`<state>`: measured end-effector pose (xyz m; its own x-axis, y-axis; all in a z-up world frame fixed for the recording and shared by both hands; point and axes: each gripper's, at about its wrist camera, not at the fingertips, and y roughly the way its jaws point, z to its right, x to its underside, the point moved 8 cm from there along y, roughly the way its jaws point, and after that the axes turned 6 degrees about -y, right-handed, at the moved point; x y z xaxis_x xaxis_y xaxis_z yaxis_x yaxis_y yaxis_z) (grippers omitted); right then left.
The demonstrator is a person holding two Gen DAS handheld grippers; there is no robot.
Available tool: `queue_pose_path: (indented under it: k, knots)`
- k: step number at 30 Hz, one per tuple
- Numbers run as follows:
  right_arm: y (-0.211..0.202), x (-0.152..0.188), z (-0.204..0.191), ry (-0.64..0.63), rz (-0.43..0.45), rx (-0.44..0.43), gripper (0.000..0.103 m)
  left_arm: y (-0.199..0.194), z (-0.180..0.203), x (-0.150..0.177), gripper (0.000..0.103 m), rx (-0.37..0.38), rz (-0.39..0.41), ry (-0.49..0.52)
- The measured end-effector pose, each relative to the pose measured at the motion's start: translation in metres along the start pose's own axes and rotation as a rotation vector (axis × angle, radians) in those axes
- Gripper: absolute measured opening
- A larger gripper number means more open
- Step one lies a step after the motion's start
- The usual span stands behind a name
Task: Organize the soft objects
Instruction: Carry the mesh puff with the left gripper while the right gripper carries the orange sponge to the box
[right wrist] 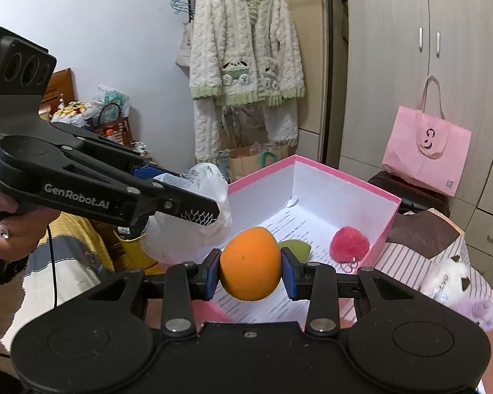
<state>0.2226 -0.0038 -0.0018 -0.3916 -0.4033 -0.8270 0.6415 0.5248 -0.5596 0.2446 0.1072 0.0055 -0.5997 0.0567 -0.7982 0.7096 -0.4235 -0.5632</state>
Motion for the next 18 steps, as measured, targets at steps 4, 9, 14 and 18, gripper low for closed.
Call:
queue_pose_path:
  k: [4,9,14,18]
  knots:
    - [0.026,-0.012,0.018,-0.010,0.026,-0.033,0.043,0.034,-0.020,-0.012,0.030,-0.021,-0.019,-0.008]
    - [0.063,-0.019,0.049,0.003,0.002,-0.055,0.043,0.076,-0.043,-0.027,0.030,-0.052,-0.024,-0.012]
    - [0.103,-0.018,0.068,-0.032,-0.076,-0.048,0.043,0.118,-0.053,-0.039,0.030,-0.057,-0.079,-0.006]
    - [0.128,-0.018,0.078,-0.062,-0.124,-0.039,0.043,0.141,-0.058,-0.040,0.031,-0.087,-0.103,0.005]
